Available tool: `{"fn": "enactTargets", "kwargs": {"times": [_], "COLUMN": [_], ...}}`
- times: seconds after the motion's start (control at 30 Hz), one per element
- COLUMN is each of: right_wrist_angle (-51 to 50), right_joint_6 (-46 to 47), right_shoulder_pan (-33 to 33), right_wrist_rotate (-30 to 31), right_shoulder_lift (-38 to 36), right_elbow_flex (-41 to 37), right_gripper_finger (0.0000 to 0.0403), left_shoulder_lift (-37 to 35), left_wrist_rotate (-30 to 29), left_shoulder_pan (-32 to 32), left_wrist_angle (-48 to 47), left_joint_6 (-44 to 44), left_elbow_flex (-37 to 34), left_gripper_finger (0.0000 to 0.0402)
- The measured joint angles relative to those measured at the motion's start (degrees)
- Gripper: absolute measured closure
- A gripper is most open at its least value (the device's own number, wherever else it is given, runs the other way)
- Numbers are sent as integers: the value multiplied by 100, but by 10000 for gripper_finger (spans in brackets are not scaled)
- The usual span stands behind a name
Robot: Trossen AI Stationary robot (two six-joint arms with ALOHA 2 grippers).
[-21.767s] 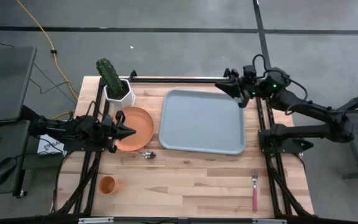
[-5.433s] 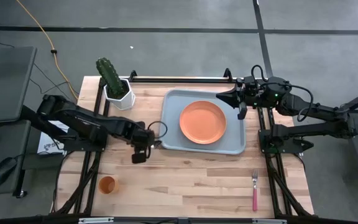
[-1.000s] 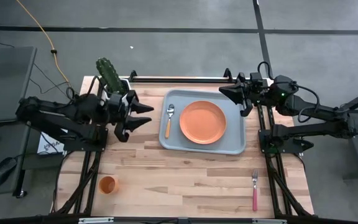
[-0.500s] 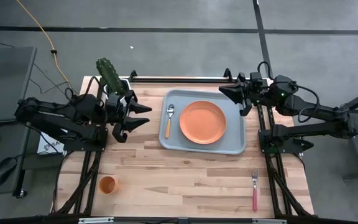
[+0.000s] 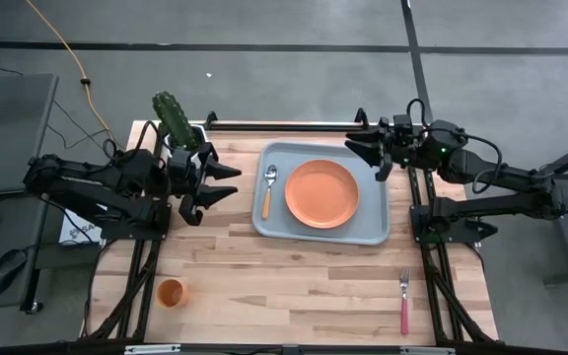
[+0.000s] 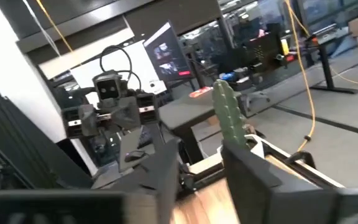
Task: Pick and place plate/cup/fork/spoon on tray
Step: Put the pink fork to the left of the orange plate on the gray serving tray
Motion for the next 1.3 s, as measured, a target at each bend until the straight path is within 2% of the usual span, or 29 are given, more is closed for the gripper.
{"fn": "enactTargets", "kwargs": {"times": [0.07, 0.17, 0.3, 0.47, 0.77, 0.87, 0.97, 1.07, 1.2, 1.3], "right_wrist_angle": [1, 6, -1, -12, -85, -105, -931, -2709, -4883, -5584], "right_joint_6": [-1, -46, -80, -320, -304, 148, 1146, 1850, 3124, 4276], "right_shoulder_pan": [0, 0, 113, 256, 254, 254, 308, 597, 1308, 2032], "right_wrist_rotate": [-44, -469, -1043, -1157, -1052, -1049, -1171, -1511, -1416, -1200], "right_shoulder_lift": [0, 23, 153, 304, 284, 286, 304, 337, 393, 389], "right_elbow_flex": [0, 2, 2, 2, 2, 12, 311, 775, 1038, 866], "right_gripper_finger": [235, 187, 153, 147, 146, 146, 146, 146, 146, 146], "left_shoulder_lift": [2, 4, 4, 4, 4, 4, 4, 4, 4, 4], "left_wrist_rotate": [2, 0, -4, -22, -22, -22, -73, -170, -354, -445], "left_shoulder_pan": [-2, 0, 74, 81, 81, 81, 81, 81, 80, 81], "left_wrist_angle": [-12, -60, -307, -480, -480, -479, -479, -479, -508, -522], "left_joint_6": [-74, -728, -974, -645, -649, -649, -653, -646, -647, -703], "left_elbow_flex": [0, 0, 0, -2, -2, -2, -2, -2, -2, -2], "left_gripper_finger": [208, 208, 208, 208, 208, 208, 208, 208, 208, 208]}}
